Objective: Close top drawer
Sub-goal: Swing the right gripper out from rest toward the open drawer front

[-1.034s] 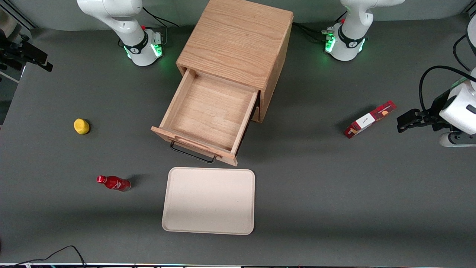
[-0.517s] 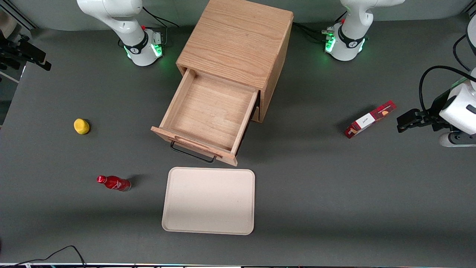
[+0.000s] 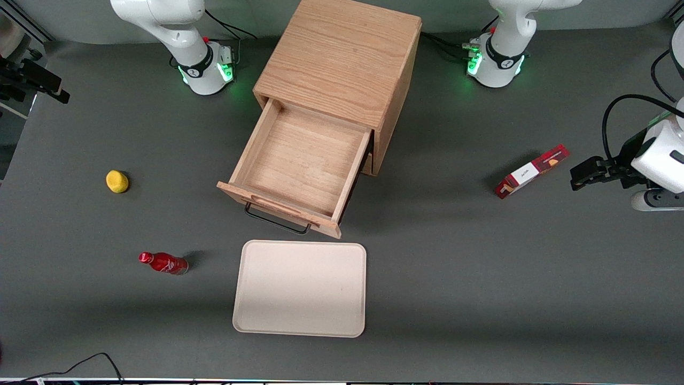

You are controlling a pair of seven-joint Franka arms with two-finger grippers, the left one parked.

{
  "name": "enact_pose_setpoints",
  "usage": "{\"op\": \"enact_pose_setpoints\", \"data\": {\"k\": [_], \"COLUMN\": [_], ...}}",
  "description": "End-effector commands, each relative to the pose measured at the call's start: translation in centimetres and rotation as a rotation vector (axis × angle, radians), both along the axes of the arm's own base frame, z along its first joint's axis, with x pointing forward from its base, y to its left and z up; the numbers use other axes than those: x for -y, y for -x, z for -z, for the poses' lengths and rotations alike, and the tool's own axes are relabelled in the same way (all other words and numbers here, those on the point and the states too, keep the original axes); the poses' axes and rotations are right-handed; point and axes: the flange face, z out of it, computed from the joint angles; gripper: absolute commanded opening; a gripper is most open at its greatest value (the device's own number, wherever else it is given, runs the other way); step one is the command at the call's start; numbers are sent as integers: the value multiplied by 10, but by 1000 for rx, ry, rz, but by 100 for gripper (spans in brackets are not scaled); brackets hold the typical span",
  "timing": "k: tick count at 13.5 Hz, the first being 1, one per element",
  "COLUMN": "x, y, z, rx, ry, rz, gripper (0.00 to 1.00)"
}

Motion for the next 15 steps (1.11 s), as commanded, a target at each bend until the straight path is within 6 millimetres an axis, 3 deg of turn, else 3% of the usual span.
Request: {"op": "enact_pose_setpoints", "data": {"k": [1,4,6,8,12,15], "x": [-4,-10,-22,-50,-119,-165], "y": [-16,-36,-61,-82,-122,-130], "z": [-14,-27,-33,-49,-37,-39], "rx": [10,0,-19,3,31,90], "ry": [13,7,0,-43,-104,-130], "rz": [-31,-67,-91,-147,-283,-367], "gripper": [100,100,100,100,100,100]}}
